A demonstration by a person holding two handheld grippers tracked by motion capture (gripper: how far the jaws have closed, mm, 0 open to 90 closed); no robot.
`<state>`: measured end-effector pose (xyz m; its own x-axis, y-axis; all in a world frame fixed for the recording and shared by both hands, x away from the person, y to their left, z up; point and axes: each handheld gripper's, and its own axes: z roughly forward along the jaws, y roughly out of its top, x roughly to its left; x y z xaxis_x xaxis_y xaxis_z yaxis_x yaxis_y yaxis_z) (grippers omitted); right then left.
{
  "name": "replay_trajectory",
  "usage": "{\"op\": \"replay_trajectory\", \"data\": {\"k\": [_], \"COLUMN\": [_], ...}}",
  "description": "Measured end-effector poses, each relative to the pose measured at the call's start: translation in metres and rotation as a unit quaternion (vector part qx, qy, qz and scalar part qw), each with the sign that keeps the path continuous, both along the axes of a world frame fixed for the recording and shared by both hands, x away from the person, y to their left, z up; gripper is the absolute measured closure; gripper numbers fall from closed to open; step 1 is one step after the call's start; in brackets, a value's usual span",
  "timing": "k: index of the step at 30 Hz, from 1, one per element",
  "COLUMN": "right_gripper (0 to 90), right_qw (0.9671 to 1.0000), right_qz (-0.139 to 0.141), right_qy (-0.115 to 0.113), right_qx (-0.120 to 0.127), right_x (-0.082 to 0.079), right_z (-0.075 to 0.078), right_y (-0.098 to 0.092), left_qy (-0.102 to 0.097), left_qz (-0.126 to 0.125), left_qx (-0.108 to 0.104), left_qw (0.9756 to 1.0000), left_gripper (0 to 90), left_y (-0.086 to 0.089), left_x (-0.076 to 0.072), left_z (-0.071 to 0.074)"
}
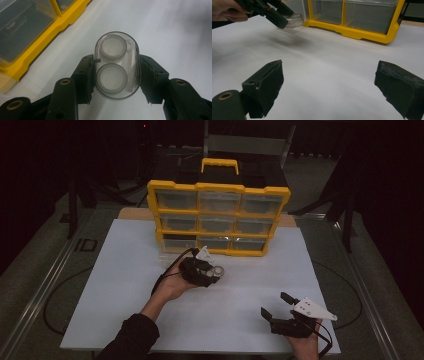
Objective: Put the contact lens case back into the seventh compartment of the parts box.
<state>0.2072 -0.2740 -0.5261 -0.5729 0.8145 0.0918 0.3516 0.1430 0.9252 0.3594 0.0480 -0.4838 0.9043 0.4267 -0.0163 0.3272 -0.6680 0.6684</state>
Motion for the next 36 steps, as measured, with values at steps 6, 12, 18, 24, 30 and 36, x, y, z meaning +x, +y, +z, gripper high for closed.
{"op": "replay_trajectory", "data": {"k": [6,12,18,24,30,36], "right_gripper": [8.3,8.3,8.3,8.3,8.3,8.3], "right_qw": [1.0,1.0,1.0,1.0,1.0,1.0], "right_qz": [0.0,0.0,0.001,0.001,0.001,0.001], "right_qy": [0.0,0.001,0.0,0.001,0.0,0.0], "right_qx": [0.001,0.002,0.0,0.002,0.002,0.005], "right_x": [0.0,0.0,0.001,0.001,0.0,0.001], "right_z": [0.0,0.0,-0.001,-0.001,-0.001,-0.001], "right_y": [0.0,0.0,0.001,0.0,0.0,0.0], "left_qy": [0.0,-0.004,-0.01,-0.016,-0.02,-0.022], "left_qz": [-0.001,0.001,0.008,0.013,0.018,0.028], "left_qx": [-0.002,-0.004,-0.007,-0.008,-0.007,-0.009], "left_qw": [1.0,1.0,0.9999,0.9998,0.9996,0.9993], "left_gripper": [49.8,49.8,49.8,49.8,49.8,49.8], "left_y": [0.003,0.008,0.016,0.02,0.024,0.029], "left_x": [0.0,0.002,0.005,0.007,0.01,0.016], "left_z": [0.007,0.019,0.03,0.037,0.044,0.05]}}
